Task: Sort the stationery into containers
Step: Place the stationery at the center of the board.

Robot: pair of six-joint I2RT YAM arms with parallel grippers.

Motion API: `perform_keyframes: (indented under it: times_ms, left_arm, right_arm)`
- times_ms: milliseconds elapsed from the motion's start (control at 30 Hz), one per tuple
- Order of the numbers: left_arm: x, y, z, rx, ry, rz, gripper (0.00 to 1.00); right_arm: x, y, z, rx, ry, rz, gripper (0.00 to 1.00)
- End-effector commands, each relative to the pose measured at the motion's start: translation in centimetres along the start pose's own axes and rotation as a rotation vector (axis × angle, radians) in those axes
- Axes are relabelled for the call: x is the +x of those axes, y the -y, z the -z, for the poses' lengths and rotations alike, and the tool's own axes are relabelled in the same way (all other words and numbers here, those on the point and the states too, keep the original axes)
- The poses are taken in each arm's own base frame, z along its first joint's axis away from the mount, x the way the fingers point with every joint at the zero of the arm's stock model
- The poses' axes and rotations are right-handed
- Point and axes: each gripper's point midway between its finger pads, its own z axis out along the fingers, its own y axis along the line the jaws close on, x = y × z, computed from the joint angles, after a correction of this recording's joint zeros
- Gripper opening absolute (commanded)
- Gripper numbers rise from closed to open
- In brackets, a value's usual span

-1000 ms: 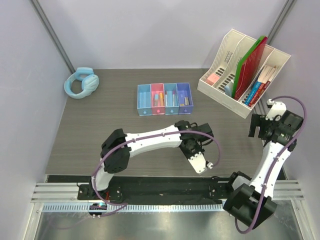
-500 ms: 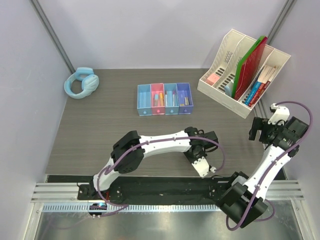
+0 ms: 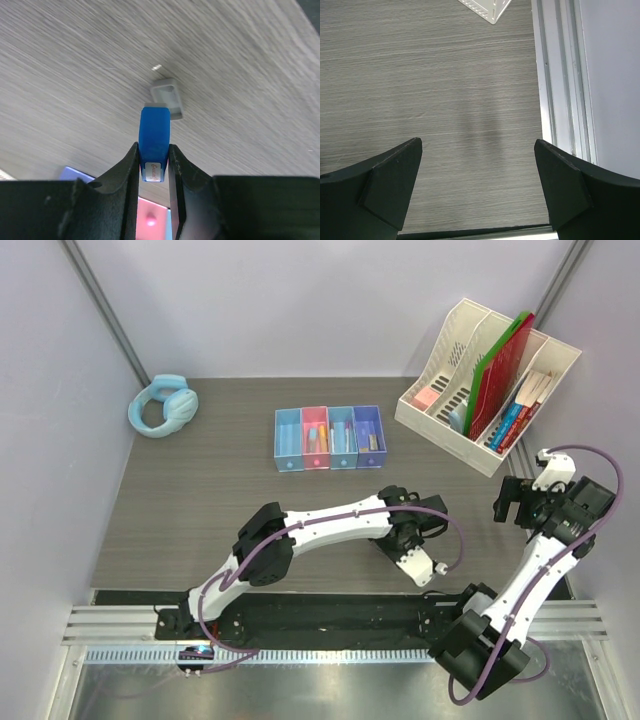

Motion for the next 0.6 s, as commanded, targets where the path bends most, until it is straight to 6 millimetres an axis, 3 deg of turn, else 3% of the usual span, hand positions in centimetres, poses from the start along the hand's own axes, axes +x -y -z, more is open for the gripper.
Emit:
perform_keyframes:
  times_ms: [0,200,567]
  left_arm:
    - [-0.4,2.1,0.8,0.070,0.019,0.090,0.00]
    - [-1.0,2.8,0.8,0.090,0.047,0.148,0.00]
    - [-1.0,1.7,-0.6,0.052,0.048,0.219,0.00]
  right_arm:
    - [-0.5,-0.4,0.3,-0.013,0.041,0.021,1.00]
    - [-0.9,-0.6,0.6,-0.011,0.063,0.022,1.00]
    - [-1.4,-1.0,1.2,-0.005,0.101,0.043,1.00]
